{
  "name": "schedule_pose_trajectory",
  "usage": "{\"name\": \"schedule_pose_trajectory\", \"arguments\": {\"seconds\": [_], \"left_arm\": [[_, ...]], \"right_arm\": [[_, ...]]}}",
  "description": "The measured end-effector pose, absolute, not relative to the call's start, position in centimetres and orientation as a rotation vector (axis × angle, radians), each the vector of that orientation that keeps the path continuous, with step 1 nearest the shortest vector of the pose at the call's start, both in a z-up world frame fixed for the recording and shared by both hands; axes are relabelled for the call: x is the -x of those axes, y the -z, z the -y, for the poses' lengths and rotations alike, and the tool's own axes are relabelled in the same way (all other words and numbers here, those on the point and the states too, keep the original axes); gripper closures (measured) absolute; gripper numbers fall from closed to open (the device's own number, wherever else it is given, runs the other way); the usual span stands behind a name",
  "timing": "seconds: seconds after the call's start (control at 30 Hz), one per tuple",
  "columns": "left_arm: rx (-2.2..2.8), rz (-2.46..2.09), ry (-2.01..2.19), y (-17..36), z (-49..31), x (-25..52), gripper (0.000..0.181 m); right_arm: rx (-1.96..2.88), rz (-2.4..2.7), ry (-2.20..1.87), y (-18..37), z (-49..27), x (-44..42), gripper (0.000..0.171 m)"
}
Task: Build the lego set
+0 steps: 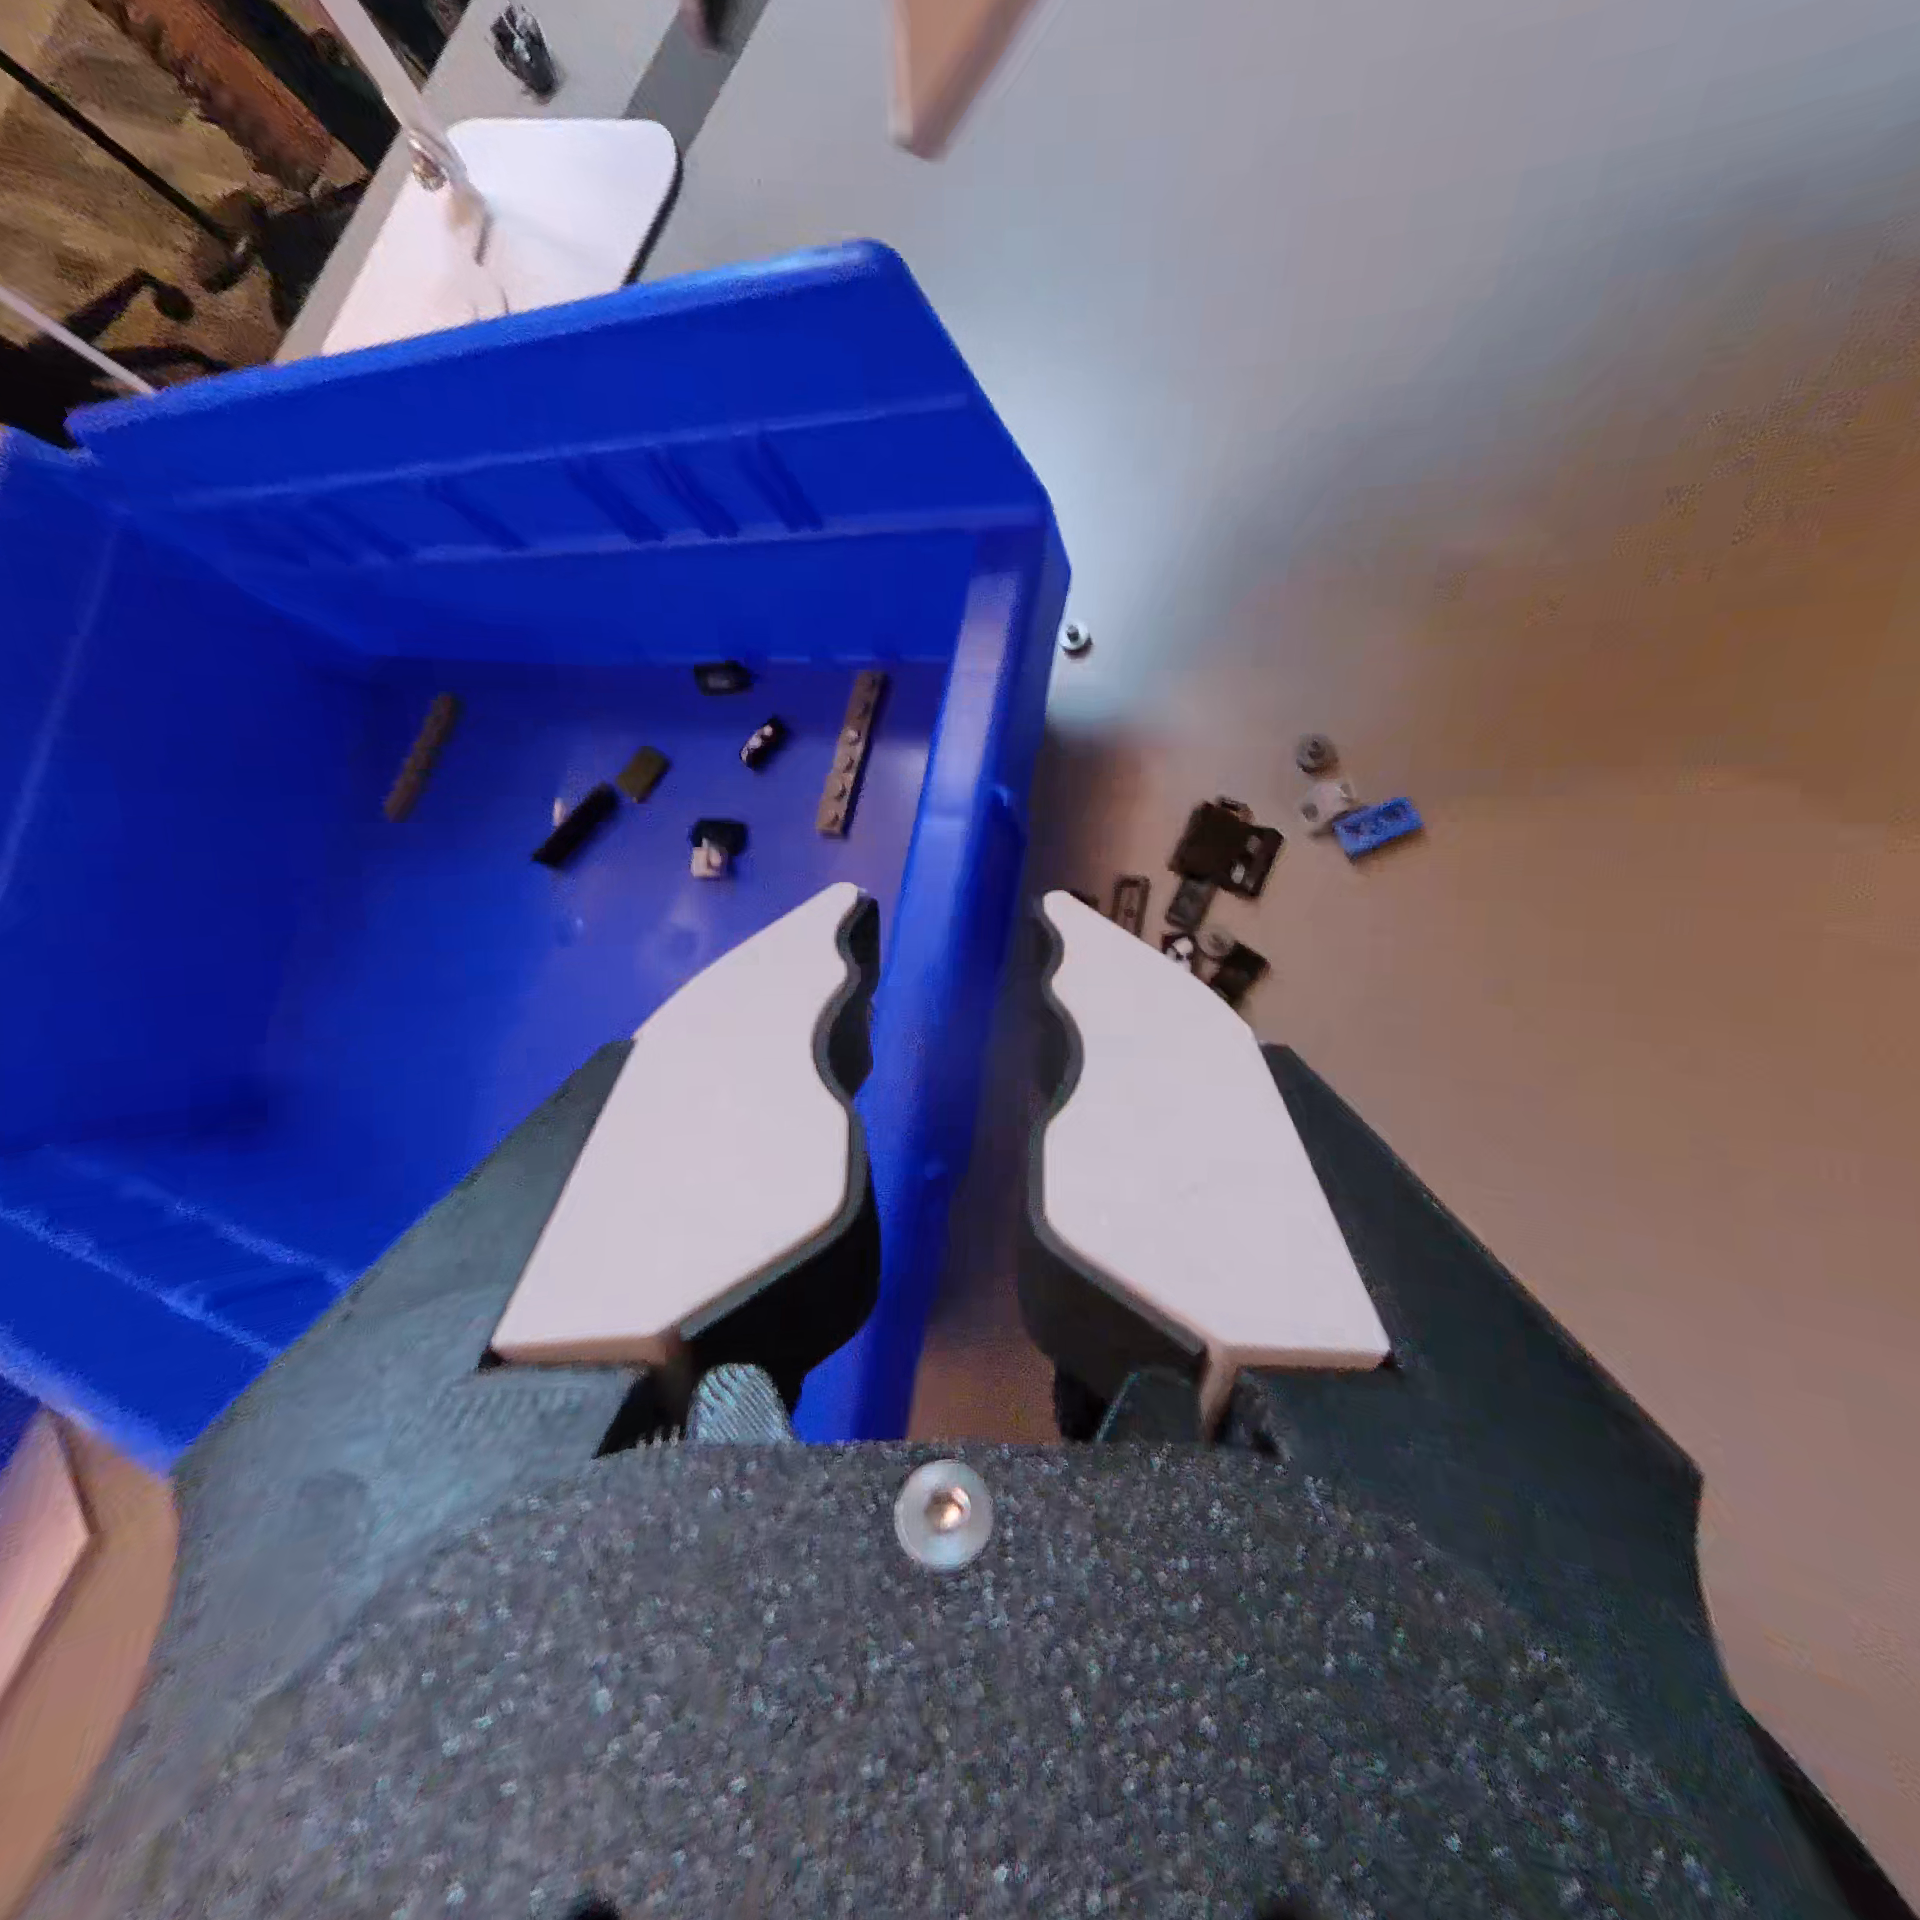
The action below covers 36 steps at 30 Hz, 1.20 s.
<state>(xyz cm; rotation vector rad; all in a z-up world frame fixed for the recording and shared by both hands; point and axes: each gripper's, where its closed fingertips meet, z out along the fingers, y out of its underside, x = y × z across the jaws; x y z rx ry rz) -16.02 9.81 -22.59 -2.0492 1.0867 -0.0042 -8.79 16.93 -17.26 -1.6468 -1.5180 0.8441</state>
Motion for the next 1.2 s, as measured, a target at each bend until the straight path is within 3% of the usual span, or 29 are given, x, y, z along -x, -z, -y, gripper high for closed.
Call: {"name": "schedule_pose_trajectory", "arguments": {"seconds": [0.23,0.33,0.43,0.57,0.7,0.97,1.03,1.07,1.2], "left_arm": [[2.27,-1.035,0.391,25.5,-5.6,16.6,0.157],[2.276,-1.044,0.387,25.9,-5.3,16.5,0.155],[2.29,-1.025,0.393,26.6,-5.2,16.1,0.153],[2.309,-1.036,0.377,27.6,-5.0,15.4,0.149],[2.328,-1.065,0.342,28.6,-4.8,14.7,0.146],[2.309,-1.089,0.279,28.7,-5.1,14.3,0.165],[2.3,-1.099,0.263,28.6,-5.1,14.4,0.167],[2.269,-1.09,0.268,28.0,-5.3,14.3,0.18],[2.106,-0.926,0.328,23.0,-6.8,14.4,0.181]], "right_arm": [[1.803,1.743,-0.702,27.8,-15.0,8.3,0.13],[1.78,1.789,-0.67,28.2,-14.7,9.7,0.139],[1.778,1.866,-0.582,28.6,-14.7,9.5,0.162],[1.806,1.898,-0.588,28.6,-14.3,8.5,0.164],[1.787,1.842,-0.651,26.2,-14.5,6.9,0.164],[1.516,1.632,-0.71,14.3,-14.3,10.8,0.164],[1.511,1.648,-0.67,14.0,-14.2,13.2,0.162],[1.527,1.657,-0.618,14.4,-14.5,14.2,0.159],[1.594,1.648,-0.43,16.4,-16.7,16.5,0.153]]}}
